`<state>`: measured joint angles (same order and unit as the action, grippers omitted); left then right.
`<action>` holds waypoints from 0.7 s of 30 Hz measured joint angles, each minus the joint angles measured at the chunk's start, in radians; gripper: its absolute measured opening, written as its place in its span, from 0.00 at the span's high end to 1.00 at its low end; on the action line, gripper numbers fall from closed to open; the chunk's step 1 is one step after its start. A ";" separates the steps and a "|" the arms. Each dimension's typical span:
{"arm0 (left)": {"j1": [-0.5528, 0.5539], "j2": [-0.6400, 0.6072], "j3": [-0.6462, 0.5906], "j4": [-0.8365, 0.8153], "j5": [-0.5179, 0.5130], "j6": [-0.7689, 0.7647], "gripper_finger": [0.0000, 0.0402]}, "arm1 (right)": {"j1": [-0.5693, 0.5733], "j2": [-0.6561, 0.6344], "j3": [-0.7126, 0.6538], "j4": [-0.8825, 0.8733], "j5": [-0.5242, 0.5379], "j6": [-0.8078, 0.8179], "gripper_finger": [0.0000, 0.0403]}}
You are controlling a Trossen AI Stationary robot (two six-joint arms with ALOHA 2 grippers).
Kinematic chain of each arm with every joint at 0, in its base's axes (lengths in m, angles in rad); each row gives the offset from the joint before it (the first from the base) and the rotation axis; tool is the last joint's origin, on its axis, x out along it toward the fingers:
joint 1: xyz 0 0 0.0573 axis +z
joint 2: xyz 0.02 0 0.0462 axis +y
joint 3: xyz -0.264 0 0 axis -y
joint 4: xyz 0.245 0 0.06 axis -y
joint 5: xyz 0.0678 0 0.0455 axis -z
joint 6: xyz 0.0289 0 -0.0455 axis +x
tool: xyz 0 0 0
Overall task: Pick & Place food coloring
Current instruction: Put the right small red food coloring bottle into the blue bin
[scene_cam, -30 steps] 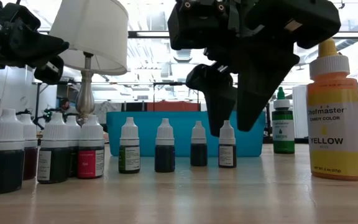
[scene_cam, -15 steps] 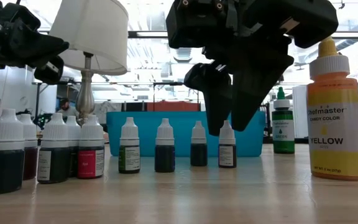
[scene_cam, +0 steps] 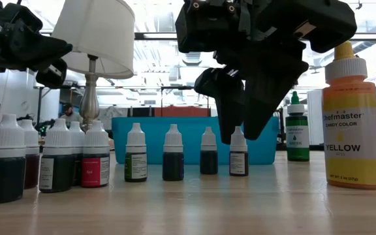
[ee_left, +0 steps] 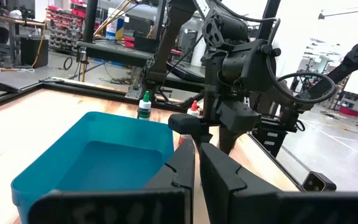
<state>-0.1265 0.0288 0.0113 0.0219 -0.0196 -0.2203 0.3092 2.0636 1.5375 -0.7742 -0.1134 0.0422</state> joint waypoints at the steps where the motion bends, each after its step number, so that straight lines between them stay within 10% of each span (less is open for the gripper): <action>1: 0.000 0.000 0.000 0.000 0.000 0.000 1.00 | 0.000 0.000 0.000 0.000 0.000 0.000 0.50; 21: 0.000 0.000 0.000 0.000 0.000 0.000 1.00 | 0.000 0.000 -0.009 0.004 0.008 -0.016 0.67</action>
<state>-0.1264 0.0288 0.0113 0.0219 -0.0196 -0.2203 0.3088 2.0636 1.5284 -0.7700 -0.1055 0.0261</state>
